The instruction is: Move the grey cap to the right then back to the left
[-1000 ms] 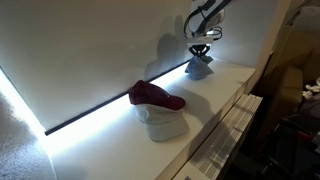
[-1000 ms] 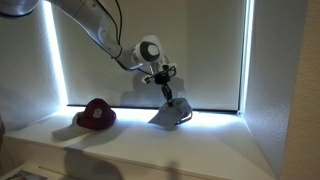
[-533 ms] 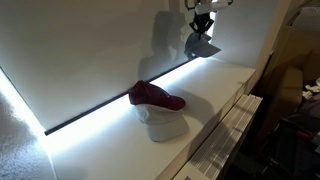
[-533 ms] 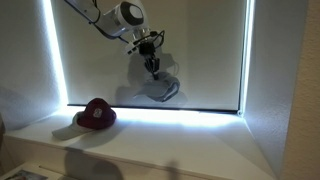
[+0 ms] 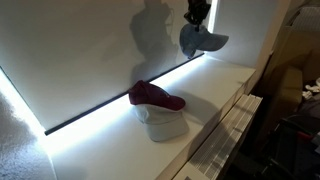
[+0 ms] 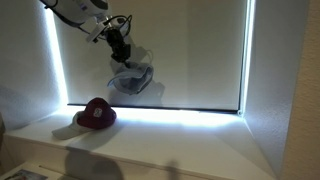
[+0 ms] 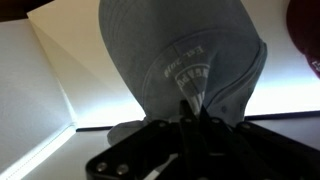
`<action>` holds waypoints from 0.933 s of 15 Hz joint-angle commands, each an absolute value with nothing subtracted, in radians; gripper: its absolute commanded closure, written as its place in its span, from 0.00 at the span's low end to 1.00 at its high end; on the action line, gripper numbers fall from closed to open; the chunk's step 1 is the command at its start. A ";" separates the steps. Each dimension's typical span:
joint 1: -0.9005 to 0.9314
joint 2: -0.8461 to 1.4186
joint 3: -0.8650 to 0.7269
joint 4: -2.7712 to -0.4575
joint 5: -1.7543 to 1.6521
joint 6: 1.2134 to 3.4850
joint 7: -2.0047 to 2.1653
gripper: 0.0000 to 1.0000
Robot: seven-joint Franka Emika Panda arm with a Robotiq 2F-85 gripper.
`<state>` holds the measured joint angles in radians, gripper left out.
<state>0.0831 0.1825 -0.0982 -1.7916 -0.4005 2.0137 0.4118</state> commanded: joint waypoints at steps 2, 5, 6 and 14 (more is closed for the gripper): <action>0.200 0.325 -0.015 -1.769 -0.612 1.969 0.542 0.98; 0.280 0.445 -0.003 -1.707 -0.737 1.966 0.658 0.98; 0.299 0.471 -0.012 -1.686 -0.772 2.020 0.782 0.98; 0.335 0.522 -0.039 -1.588 -0.877 2.085 1.256 0.98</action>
